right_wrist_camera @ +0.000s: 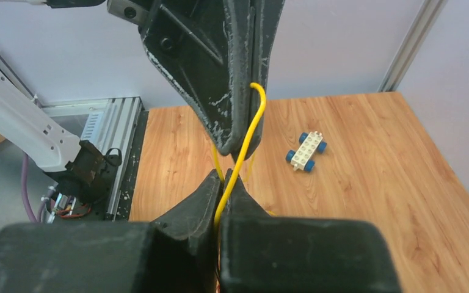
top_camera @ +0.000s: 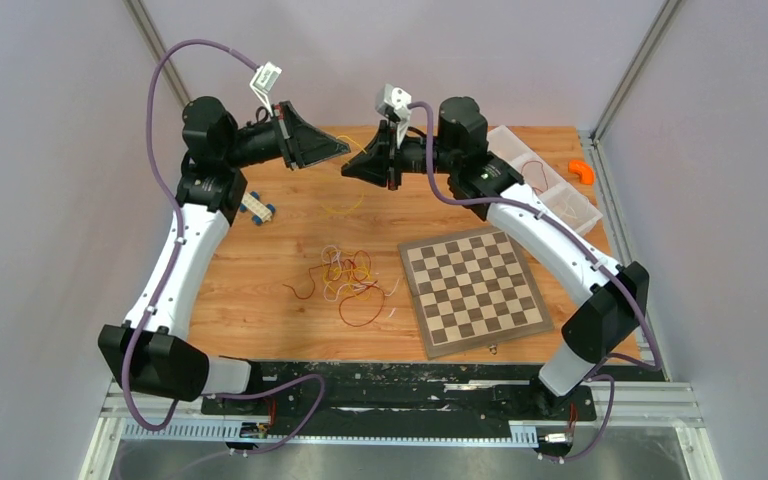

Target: Untangle the cables

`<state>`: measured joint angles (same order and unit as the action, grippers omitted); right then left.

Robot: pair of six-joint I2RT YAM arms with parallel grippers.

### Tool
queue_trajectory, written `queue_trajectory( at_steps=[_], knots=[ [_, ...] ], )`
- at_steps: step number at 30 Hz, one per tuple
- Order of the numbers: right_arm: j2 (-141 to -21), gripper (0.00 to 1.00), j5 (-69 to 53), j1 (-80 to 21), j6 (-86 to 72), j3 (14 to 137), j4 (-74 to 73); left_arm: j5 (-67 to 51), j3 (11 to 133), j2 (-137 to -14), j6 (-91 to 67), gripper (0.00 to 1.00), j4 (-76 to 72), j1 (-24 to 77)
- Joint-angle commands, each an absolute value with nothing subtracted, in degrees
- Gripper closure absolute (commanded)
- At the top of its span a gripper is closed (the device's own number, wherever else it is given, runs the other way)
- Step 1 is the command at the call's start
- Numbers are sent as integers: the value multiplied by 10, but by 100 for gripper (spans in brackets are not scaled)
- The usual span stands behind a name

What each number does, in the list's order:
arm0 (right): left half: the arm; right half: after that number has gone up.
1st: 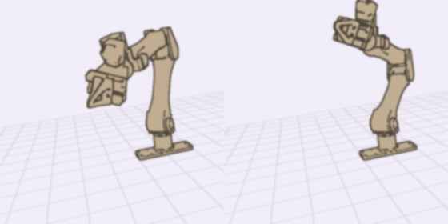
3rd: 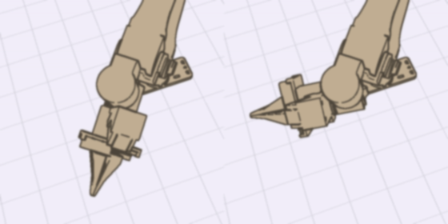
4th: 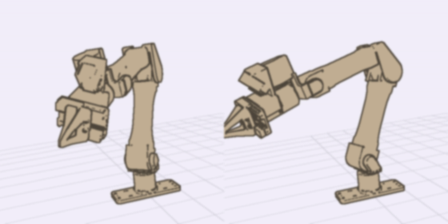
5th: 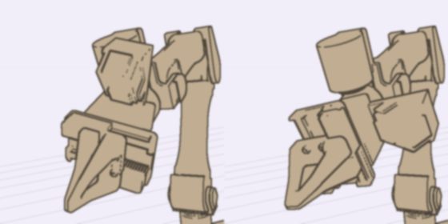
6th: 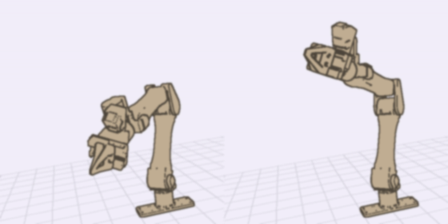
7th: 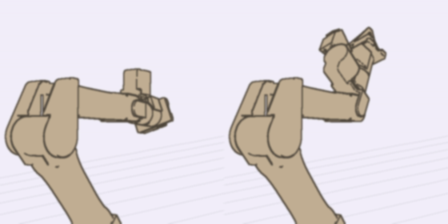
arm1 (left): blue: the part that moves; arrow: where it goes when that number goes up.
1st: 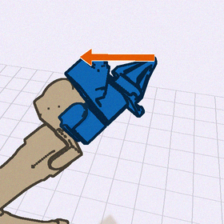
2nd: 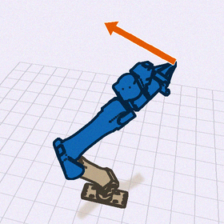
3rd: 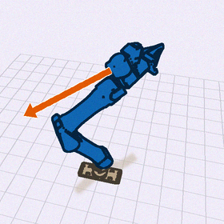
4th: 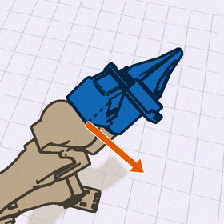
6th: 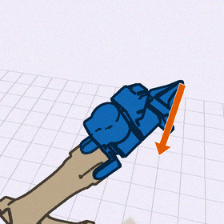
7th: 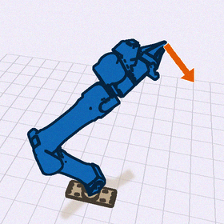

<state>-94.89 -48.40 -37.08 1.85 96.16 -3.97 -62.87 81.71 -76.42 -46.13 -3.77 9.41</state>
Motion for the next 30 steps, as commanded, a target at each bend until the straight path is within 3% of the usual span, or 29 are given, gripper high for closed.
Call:
queue_trajectory(
  at_steps=[1, 3, 4, 5, 7, 14, 22, 30],
  knots=[
    [-913, 100, -491, -342, 5, 944, -11, -608, 811, -768, -498, 80, -76, 92],
    [-918, 100, -490, -312, -23, 946, -9, -598, 810, -771, -494, 54, -69, 81],
    [-922, 100, -488, -297, -40, 947, -9, -588, 811, -773, -491, 46, -64, 71],
    [-925, 100, -481, -284, -49, 948, -10, -583, 818, -776, -476, 28, -43, 65],
    [-932, 100, -446, -255, -59, 947, -12, -553, 838, -778, -429, 4, 6, 45],
    [-992, 100, -225, -169, -14, 953, -24, -486, 853, -765, -287, 0, 104, 9],
    [-1151, 100, -208, -57, -32, 1030, 90, -480, 818, -758, -261, 0, 99, 9],
    [-1248, 100, -221, -19, 69, 1070, 195, -473, 818, -766, -203, 0, 162, 8]
  ],
)
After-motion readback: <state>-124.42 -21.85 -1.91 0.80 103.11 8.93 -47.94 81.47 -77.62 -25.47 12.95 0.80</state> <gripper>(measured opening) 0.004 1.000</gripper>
